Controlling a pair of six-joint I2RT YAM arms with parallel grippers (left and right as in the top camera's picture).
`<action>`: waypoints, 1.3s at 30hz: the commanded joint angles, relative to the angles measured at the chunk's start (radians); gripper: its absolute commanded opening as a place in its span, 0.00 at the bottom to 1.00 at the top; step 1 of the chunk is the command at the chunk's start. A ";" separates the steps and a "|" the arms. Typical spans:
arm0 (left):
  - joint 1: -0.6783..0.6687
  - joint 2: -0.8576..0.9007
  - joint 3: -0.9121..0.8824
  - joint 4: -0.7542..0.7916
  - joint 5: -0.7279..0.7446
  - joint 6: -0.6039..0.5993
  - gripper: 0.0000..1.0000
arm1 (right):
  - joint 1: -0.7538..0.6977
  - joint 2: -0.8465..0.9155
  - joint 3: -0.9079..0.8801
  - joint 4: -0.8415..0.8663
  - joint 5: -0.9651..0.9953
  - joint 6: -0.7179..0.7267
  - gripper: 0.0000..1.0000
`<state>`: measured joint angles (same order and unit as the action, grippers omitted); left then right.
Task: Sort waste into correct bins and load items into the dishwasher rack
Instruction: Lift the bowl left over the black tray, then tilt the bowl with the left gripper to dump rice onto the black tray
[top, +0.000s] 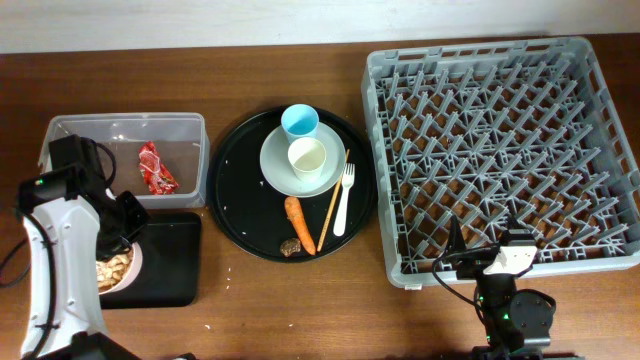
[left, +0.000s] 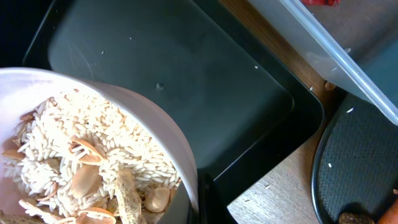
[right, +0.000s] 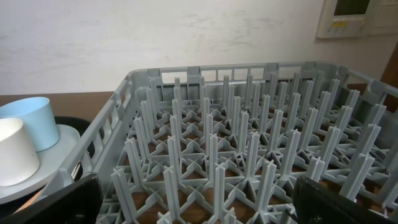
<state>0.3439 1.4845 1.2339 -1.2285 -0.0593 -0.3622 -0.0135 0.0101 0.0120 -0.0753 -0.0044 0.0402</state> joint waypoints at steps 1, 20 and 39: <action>0.008 -0.066 -0.003 0.016 -0.011 0.037 0.00 | -0.007 -0.007 -0.006 -0.004 0.008 -0.006 0.99; 0.510 -0.259 -0.517 0.735 0.727 0.091 0.00 | -0.007 -0.007 -0.006 -0.004 0.008 -0.007 0.99; 0.584 -0.249 -0.530 0.718 1.147 0.272 0.00 | -0.007 -0.007 -0.006 -0.004 0.008 -0.006 0.99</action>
<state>0.8726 1.2343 0.7044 -0.5156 0.9302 -0.1432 -0.0135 0.0101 0.0120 -0.0753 -0.0044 0.0406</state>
